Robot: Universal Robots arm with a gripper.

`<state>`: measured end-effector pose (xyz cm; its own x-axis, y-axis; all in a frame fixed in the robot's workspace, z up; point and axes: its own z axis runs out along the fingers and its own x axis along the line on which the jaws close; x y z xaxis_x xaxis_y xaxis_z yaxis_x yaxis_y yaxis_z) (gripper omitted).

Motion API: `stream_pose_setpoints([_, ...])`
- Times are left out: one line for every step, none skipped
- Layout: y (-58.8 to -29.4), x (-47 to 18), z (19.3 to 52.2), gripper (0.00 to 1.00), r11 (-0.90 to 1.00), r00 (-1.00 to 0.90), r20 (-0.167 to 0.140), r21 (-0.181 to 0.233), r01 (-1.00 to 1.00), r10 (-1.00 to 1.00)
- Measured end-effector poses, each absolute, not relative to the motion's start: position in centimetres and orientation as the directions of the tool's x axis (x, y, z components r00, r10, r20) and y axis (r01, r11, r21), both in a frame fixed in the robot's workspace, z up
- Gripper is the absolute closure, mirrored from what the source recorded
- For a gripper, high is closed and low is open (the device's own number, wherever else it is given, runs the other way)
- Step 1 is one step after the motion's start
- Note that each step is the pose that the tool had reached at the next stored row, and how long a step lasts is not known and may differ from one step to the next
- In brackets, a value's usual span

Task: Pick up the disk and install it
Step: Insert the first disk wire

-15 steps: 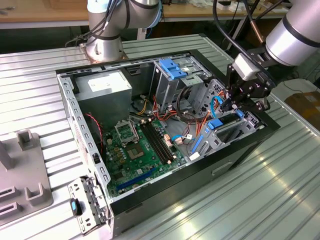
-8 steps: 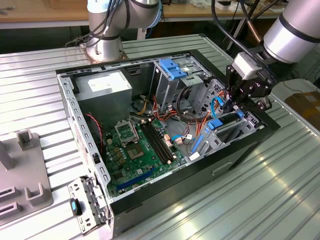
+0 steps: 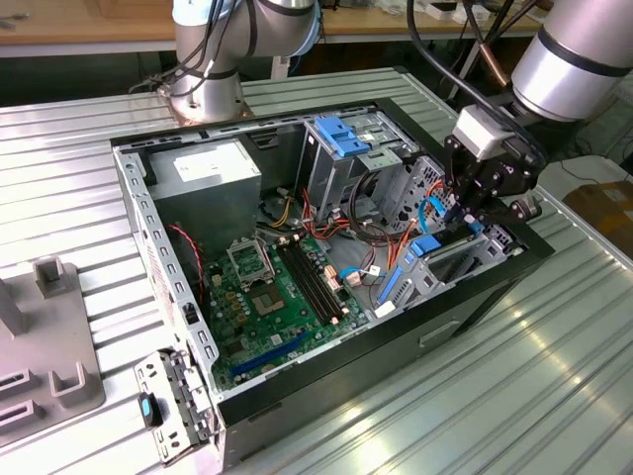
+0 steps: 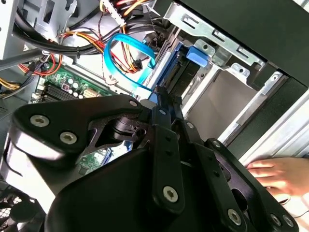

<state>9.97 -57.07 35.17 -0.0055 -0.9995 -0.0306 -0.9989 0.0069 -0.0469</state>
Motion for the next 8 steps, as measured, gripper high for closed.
stream_pose_setpoints([-57.08,9.79,35.18,0.84,0.007,-0.005,-0.029,-0.049,-0.999,-1.0])
stream_pose_setpoints([-57.07,9.75,35.12,0.84,0.007,-0.005,-0.029,-0.052,-0.999,-1.0])
stream_pose_setpoints([-57.06,9.74,35.09,0.84,0.006,-0.005,-0.029,-0.052,-0.999,-1.0])
stream_pose_setpoints([-57.05,9.74,35.06,0.84,0.006,-0.004,-0.03,-0.053,-0.999,-1.0])
stream_pose_setpoints([-57.03,9.74,35.04,0.84,0.003,-0.001,-0.03,-0.053,-0.999,-1.0])
stream_pose_setpoints([-57.03,9.74,35.04,0.84,-0.01,0.012,-0.029,-0.053,-0.999,-0.999])
stream_pose_setpoints([-57.01,9.77,35.03,0.84,-0.025,0.027,-0.03,-0.053,-0.998,-0.999])
stream_pose_setpoints([-57.0,9.8,35.03,0.84,-0.031,0.032,-0.03,-0.053,-0.998,-0.999])
